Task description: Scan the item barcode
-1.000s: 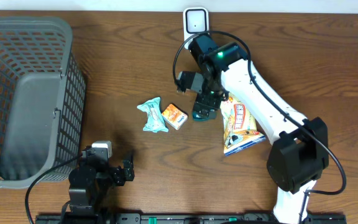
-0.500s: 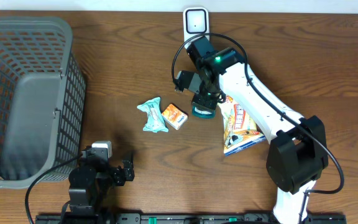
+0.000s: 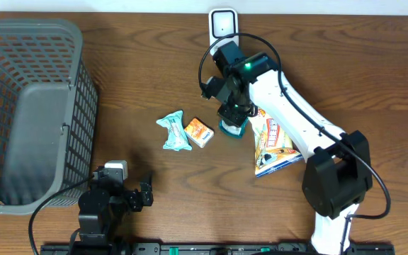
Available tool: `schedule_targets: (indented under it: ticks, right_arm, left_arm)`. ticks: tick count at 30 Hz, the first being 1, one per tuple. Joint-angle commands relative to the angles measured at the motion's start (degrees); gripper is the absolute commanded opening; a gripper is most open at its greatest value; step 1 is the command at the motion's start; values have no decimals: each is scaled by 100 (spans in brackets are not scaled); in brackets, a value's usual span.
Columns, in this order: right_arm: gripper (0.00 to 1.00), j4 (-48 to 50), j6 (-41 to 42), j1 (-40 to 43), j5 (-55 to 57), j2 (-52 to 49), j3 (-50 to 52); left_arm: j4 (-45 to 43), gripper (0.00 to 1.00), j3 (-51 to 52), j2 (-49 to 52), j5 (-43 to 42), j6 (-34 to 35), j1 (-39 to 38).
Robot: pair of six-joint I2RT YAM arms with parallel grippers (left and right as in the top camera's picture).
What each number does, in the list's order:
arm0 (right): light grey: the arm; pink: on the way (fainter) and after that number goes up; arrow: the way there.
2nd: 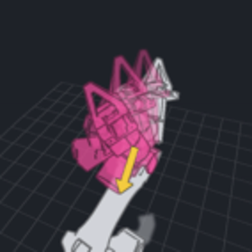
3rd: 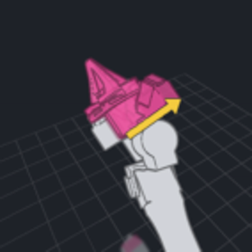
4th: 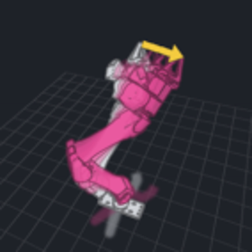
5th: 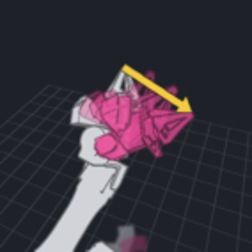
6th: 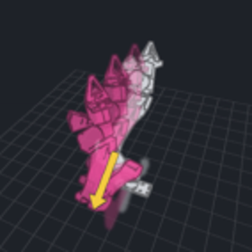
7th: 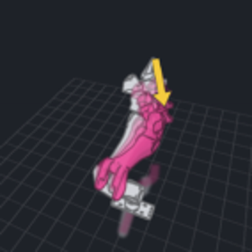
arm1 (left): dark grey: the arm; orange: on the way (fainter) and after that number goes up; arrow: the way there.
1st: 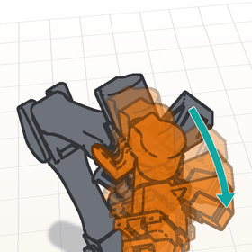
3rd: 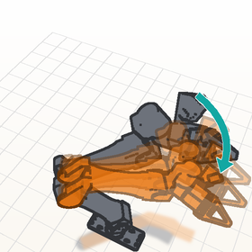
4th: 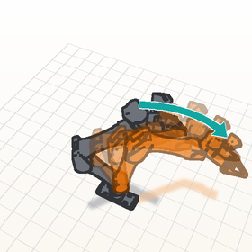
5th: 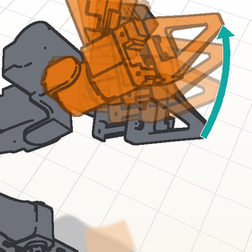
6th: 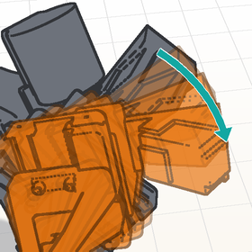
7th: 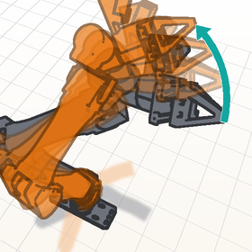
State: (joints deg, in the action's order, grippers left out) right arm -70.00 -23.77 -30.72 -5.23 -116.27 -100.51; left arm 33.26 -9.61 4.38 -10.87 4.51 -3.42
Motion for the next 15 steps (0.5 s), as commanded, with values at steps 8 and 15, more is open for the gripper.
schedule_targets:
  ticks: [8,15]
  right_arm:
    - [16,-1307,-55,122,-2601,-212,-791]
    - [11,-2575,-1252,538,-4004,-162,-1001]
  left_arm:
    - [13,98,76,-7,-68,50,13]
    - [13,98,76,-7,-68,50,13]
